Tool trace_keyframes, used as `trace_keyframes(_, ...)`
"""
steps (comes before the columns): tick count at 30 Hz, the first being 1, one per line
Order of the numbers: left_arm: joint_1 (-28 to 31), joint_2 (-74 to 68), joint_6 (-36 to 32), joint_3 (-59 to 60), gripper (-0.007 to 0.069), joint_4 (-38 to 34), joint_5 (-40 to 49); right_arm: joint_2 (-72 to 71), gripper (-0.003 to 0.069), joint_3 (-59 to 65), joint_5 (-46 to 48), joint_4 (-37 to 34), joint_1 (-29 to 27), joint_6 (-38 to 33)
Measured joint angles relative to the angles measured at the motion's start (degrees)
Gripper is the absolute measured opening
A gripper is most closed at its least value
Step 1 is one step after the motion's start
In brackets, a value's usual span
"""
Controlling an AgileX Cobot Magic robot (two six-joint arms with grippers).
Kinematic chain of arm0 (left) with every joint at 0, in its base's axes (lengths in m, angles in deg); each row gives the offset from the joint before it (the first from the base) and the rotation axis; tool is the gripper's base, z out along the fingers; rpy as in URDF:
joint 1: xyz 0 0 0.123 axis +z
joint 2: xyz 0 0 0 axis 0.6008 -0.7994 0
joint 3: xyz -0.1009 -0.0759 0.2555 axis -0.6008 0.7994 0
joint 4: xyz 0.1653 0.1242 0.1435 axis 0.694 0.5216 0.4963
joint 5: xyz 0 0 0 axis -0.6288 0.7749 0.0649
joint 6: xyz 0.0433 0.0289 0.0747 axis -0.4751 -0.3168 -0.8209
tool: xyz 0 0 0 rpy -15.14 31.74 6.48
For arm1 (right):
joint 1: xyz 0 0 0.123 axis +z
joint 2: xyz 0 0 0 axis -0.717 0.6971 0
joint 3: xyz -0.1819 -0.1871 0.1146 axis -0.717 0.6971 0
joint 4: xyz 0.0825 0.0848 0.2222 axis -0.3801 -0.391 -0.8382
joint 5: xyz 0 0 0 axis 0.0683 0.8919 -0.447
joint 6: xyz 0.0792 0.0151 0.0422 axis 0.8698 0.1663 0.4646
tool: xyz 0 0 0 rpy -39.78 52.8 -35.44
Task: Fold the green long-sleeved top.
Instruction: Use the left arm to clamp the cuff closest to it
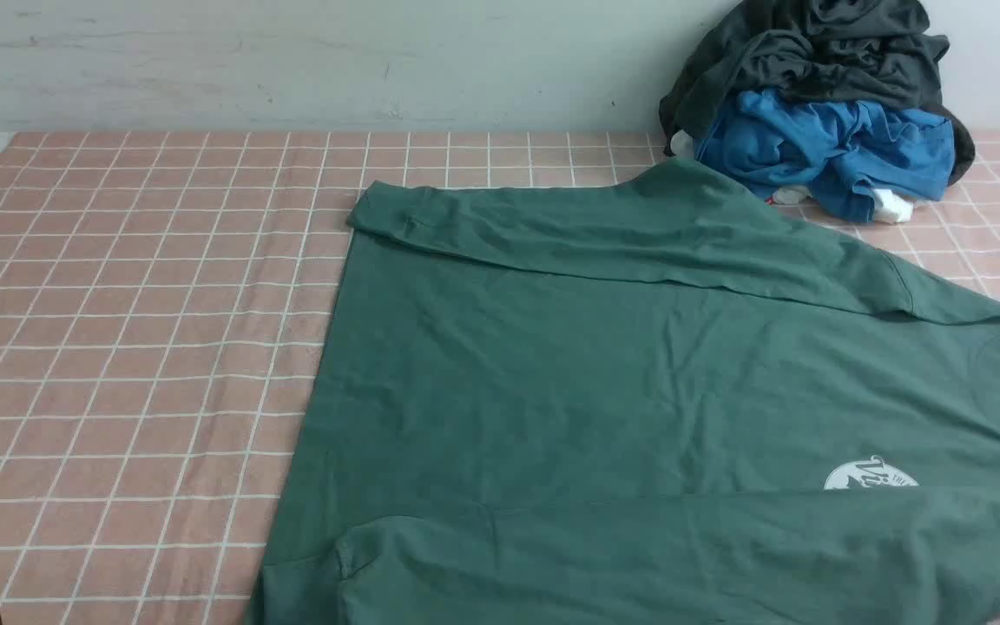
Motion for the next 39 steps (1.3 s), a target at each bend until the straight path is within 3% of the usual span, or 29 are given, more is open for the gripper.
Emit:
trace_keyframes(32,0.0,0.0,-0.14,0.0,0.003,0.17,-0.44,0.0,-0.0014,0.0,0.0,0.0,0.0,0.0)
trace_keyframes(39,0.0,0.0,-0.02,0.91,0.003,0.0,-10.25,0.0,-0.0014,0.24,-5.06,0.19,0.0,0.0)
